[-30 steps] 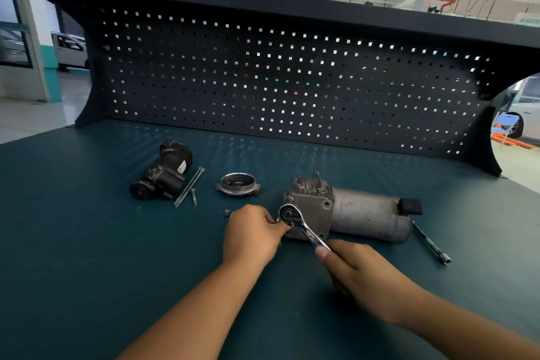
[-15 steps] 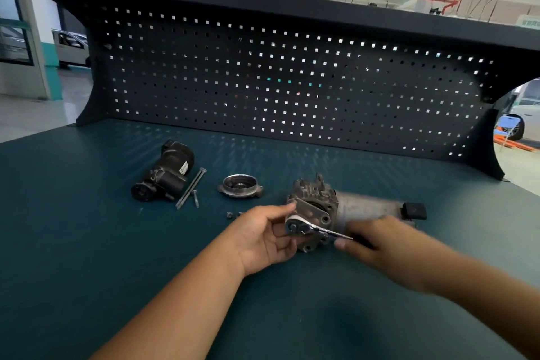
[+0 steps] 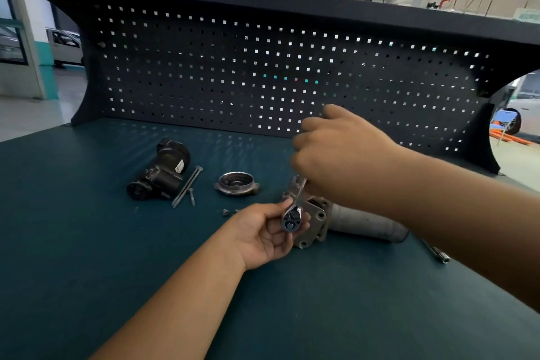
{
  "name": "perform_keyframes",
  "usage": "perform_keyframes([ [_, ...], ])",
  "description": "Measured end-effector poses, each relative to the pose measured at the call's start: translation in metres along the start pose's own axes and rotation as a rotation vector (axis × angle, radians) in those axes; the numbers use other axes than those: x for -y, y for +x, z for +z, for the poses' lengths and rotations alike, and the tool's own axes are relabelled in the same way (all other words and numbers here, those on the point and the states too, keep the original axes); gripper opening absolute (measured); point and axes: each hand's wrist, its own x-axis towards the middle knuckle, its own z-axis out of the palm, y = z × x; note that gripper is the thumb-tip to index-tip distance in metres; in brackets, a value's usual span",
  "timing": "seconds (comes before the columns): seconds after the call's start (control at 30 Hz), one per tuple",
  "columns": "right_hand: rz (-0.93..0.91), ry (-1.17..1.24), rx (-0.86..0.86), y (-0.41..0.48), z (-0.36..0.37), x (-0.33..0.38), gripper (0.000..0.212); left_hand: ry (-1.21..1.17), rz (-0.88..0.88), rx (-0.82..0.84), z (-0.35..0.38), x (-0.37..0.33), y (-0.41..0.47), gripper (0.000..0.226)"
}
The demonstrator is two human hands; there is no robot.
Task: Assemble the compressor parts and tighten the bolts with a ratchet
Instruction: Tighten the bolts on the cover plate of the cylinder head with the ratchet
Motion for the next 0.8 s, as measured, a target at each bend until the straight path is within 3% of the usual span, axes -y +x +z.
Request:
perform_keyframes([
  [0.03,0.039,0.039,0.032,-0.009,0.006,-0.005,0.018,-0.021,0.011,0.005,0.001,0.001,0.001,0.015],
  [0.13,0.181,0.149,0.109,-0.042,0.029,-0.006,0.047,-0.058,0.051,0.055,0.003,0.005,0.0,0.019],
  [0.27,0.418,0.304,0.23,-0.069,0.06,0.022,0.049,-0.078,0.008,0.166,0.001,0.006,-0.003,0.029],
  [0.4,0.651,0.785,0.27,-0.081,0.085,0.063,0.05,-0.059,-0.001,0.172,0.001,0.005,-0.007,0.029],
  [0.5,0.721,1.13,0.28,-0.077,0.088,0.08,0.047,-0.073,-0.003,0.126,0.003,0.004,-0.008,0.023],
  [0.57,0.712,1.099,0.318,-0.074,0.079,0.068,0.046,-0.106,-0.013,0.088,0.003,0.003,-0.006,0.019],
  [0.7,0.607,0.549,0.271,-0.051,0.032,0.027,0.05,-0.178,-0.027,0.046,0.002,-0.001,-0.004,0.025],
  [0.8,0.37,0.264,0.152,-0.022,0.006,0.012,0.043,-0.172,-0.054,0.047,0.002,-0.001,-0.004,0.022],
])
